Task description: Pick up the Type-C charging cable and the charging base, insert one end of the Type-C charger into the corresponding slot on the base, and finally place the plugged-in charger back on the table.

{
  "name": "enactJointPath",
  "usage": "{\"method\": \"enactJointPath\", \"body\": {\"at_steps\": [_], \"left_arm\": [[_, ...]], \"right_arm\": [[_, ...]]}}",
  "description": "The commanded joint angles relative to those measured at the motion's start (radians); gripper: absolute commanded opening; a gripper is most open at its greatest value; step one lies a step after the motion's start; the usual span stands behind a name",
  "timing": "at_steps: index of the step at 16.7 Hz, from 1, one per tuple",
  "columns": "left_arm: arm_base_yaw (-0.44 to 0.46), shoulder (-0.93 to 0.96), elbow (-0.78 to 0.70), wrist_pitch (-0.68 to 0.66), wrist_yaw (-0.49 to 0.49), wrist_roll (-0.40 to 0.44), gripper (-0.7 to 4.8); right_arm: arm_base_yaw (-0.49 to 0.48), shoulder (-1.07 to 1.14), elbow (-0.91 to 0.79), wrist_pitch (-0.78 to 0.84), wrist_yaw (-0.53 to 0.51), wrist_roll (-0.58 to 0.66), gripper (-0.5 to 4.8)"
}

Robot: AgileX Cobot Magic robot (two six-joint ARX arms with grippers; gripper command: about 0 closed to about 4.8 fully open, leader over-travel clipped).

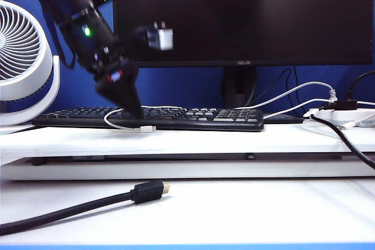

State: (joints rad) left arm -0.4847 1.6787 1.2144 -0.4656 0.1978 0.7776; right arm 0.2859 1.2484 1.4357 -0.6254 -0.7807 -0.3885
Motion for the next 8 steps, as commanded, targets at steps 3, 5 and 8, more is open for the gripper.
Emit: {"method": "enactJointPath", "body": {"at_steps": [3, 5, 8], "left_arm": [[-0.002, 0.074, 0.095, -0.036, 0.008, 0.019, 2.68], [-0.002, 0.097, 0.133, -0.05, 0.008, 0.019, 2.68], [-0.002, 0.109, 0.156, -0.128, 0.032, 0.02, 2.68]], "right_arm": [[0.002, -0.008, 0.004, 0.024, -0.011, 0.003, 0.0], [0.002, -0.008, 0.004, 0.024, -0.011, 0.003, 0.0], [0.002, -0.008, 0.004, 0.024, -0.011, 0.003, 0.0]]}}
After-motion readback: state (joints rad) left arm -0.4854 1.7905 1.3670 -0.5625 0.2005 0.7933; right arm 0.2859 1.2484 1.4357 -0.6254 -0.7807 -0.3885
